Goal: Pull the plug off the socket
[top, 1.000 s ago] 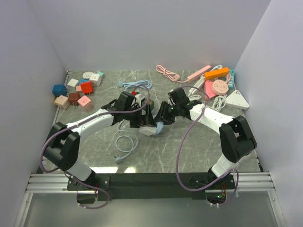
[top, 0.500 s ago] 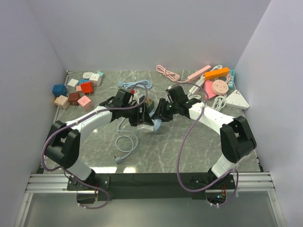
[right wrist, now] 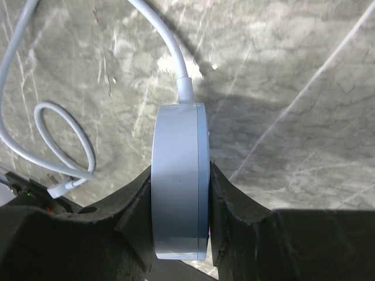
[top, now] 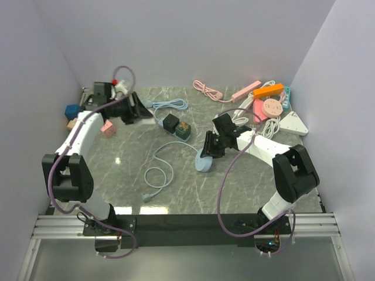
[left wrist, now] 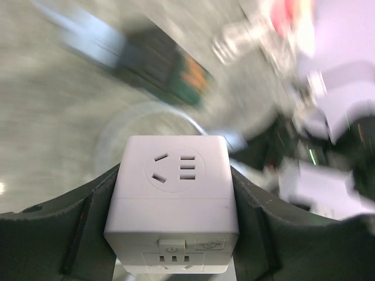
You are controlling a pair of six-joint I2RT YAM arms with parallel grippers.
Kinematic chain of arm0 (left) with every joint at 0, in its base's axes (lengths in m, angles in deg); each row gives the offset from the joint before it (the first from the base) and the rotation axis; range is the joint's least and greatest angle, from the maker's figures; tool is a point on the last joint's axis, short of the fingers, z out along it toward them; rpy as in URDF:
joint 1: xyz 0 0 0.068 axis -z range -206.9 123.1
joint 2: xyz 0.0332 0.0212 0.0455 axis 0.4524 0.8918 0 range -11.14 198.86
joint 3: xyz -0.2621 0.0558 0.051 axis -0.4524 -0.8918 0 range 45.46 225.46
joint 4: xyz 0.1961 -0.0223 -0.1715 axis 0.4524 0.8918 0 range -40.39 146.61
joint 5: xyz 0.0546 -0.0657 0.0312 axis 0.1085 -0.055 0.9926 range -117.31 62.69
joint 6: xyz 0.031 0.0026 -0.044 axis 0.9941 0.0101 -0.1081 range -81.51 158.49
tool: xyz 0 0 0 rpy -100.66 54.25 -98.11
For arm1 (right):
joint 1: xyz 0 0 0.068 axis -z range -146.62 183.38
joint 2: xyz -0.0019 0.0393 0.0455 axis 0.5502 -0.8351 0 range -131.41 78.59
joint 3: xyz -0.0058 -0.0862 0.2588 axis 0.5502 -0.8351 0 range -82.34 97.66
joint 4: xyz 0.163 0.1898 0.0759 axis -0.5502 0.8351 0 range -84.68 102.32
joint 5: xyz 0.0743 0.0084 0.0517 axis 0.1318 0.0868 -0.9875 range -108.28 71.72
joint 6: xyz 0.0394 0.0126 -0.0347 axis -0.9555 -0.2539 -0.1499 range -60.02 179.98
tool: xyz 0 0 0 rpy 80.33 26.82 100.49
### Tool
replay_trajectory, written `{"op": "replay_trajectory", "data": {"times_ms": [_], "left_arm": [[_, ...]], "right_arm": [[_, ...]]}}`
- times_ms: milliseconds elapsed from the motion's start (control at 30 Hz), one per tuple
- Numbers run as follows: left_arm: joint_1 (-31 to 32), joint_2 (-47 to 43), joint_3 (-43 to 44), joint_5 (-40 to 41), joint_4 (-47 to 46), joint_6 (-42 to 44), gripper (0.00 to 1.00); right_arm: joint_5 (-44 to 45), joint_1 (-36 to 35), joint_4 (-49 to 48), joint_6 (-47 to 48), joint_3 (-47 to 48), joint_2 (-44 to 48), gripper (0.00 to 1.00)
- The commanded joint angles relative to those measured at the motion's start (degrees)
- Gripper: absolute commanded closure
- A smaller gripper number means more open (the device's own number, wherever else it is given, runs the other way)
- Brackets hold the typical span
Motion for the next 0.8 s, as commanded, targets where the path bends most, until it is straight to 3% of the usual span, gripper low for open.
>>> {"op": "replay_trajectory", "data": {"times_ms": [0, 133, 300, 333, 467, 500, 533, 767], "left_arm": [[-10.2, 3.6, 4.4, 8.8, -0.7, -0.5, 1.00], [-20.3, 16.2, 13.5, 16.1, -2.0, -4.4, 1.00], [-24.8, 26.4, 25.3, 16.3, -1.6, -8.7, 0.98], [-25.4, 28.6, 26.8, 17.1, -1.4, -8.9, 0.81], [-27.1, 32.2, 30.7, 18.4, -0.1, -9.6, 0.50], [-27.4, 32.5, 30.7, 17.8, 0.5, -10.1, 0.34], [-27.7, 31.9, 30.1, 17.4, -0.1, -10.2, 0.01], [-27.6, 21.6, 18.5, 13.9, -4.4, -12.1, 0.01]], "right_arm": [[-1.3, 0.1, 1.5, 1.1, -2.0, 3.6, 1.00], [-2.8, 0.1, 2.6, 1.3, -5.2, 7.6, 1.00], [-1.2, 4.2, 4.4, -1.9, -8.9, 16.0, 1.00], [-0.6, 5.8, 4.8, -2.7, -9.2, 17.2, 1.00], [4.3, 15.5, 7.3, -5.2, -7.9, 21.2, 1.00], [5.6, 17.0, 8.0, -5.6, -5.3, 21.2, 1.00], [6.7, 20.3, 8.9, -6.0, -3.7, 21.0, 1.00], [16.0, 33.7, 9.9, -12.5, 17.5, 10.3, 1.00]]}}
